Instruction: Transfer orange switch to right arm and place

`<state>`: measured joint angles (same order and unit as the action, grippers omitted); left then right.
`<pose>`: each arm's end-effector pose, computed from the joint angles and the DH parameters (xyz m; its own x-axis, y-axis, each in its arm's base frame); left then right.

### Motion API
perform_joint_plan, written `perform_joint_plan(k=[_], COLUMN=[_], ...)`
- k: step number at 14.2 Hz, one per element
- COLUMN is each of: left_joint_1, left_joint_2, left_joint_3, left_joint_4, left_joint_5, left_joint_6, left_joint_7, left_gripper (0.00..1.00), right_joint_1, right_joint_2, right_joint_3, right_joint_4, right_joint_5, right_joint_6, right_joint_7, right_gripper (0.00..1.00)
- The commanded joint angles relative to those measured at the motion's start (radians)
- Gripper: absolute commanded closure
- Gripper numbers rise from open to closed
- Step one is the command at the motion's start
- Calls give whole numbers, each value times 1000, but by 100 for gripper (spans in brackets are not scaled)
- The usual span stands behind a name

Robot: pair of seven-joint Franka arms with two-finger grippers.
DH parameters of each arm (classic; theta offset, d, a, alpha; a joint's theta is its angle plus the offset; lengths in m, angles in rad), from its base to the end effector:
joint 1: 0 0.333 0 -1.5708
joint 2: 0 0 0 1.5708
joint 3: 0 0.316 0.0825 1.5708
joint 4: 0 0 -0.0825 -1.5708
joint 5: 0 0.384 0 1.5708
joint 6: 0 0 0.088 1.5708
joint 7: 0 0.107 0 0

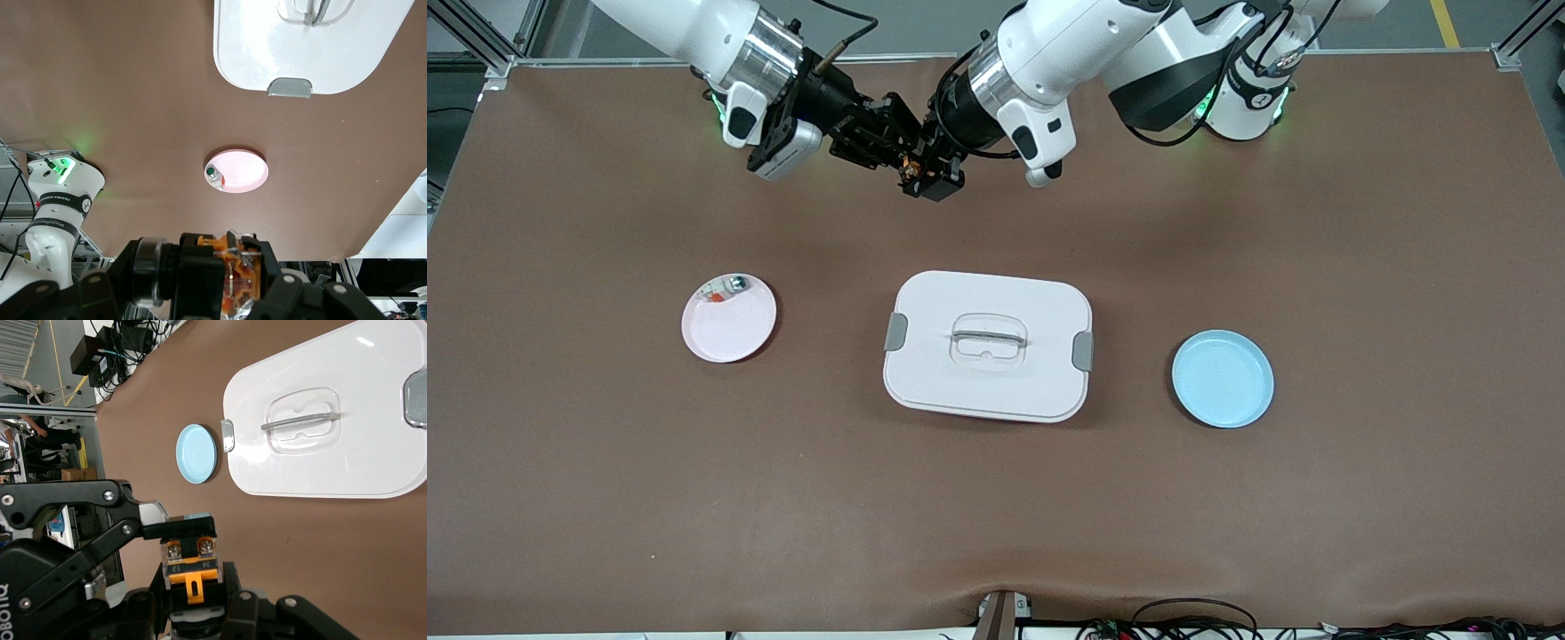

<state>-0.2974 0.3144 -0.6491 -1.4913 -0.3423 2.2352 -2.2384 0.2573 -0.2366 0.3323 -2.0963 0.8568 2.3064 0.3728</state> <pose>0.4398 -0.5198 0.5793 0.0450 0.7717 -0.6344 0.9981 -0.0617 -0.0043 0.4233 0.3179 0.5690 0.9767 -0.2136 -0.0225 -0.1660 -0.6843 -0.7101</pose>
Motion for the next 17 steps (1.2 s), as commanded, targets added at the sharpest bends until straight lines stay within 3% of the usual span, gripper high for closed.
perform_joint_plan(k=[1,3,5,7,10,14,17], left_joint_1=[17,21,46,67,116,188,241], left_joint_2=[-31,-43,-75,-101,-161,-222,-271], left_joint_3=[-7,-4,-3,-4,-3,-3,6], left_joint_4=[14,14,14,14,13,14,14], left_joint_5=[-6,-6,-9,-11,-18,-18,-1], left_joint_6=[-23,-29,-69,-127,-183,-236,-327], left_joint_7=[-7,-6,-3,-1,3,3,81], left_gripper=[0,0,0,0,0,0,0], right_joint_1=[5,3,2,-16,-104,-248,-352], right_joint_2=[42,62,94,111,129,131,129], right_joint_3=[5,5,5,1,-1,-1,-1], right_joint_4=[24,36,58,61,67,62,3], right_joint_5=[-18,-37,-176,-322,-451,-582,-616], right_joint_6=[13,5,-4,-60,-183,-329,-332], right_joint_7=[35,17,-84,-315,-787,-1110,-1338], right_gripper=[100,100,100,100,100,100,100])
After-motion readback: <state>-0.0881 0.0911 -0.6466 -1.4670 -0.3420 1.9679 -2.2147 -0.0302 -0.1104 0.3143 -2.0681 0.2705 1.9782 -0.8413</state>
